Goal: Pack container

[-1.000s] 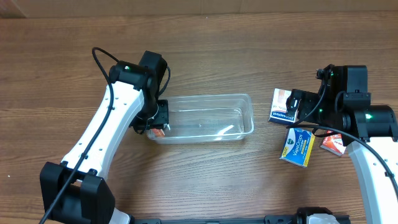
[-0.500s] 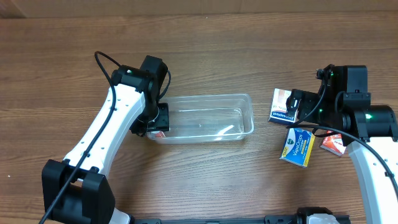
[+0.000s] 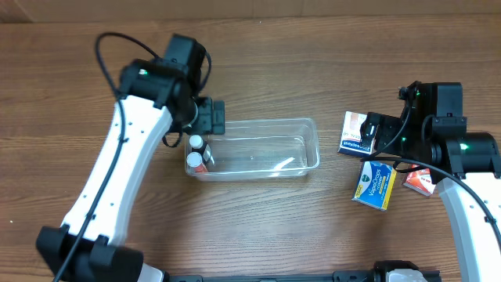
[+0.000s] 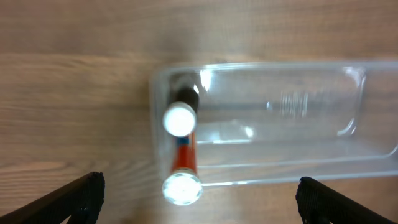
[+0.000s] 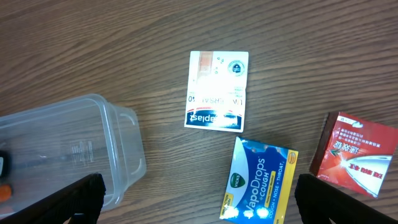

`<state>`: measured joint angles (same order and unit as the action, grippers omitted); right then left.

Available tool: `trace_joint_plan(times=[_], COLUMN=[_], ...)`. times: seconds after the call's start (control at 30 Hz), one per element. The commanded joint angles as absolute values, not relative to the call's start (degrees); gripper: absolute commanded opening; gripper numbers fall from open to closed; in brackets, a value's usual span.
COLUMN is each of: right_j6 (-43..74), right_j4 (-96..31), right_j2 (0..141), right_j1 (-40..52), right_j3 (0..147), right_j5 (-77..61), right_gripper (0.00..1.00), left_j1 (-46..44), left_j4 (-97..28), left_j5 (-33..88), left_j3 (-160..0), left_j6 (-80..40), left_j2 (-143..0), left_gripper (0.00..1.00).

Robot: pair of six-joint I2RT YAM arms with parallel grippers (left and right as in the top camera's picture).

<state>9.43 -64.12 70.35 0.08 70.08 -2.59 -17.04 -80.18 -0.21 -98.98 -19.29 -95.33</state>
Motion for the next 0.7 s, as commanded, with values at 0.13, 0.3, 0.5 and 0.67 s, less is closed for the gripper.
trace_joint_plan(times=[0.13,0.3,0.5,0.67], right_j6=[12.7,11.9,9.8,8.9], right_j4=[-66.8,-67.2,-65.5,-63.1], right_j2=[72.8,84.2,101.3,109.8], right_j1=[-0.1,-0.4,-0.4,-0.4], right_j3=[79.6,85.4,85.4,85.4], right_j5=[1.8,2.9,2.2,1.2], right_gripper=[1.00,1.00,1.00,1.00], left_j1=[-3.6,7.2,9.7,9.7], left_j4=[-80.3,-79.8,-78.8,-78.3], left_j5=[-4.0,3.3,4.3,4.3], left_j3=[-102.0,-101.7,-98.0,-96.1], left_j6=[-20.2,-17.5,-16.9,-16.9], left_j2=[-85.2,-83.2,-83.2,-83.2], left_gripper=[1.00,1.00,1.00,1.00])
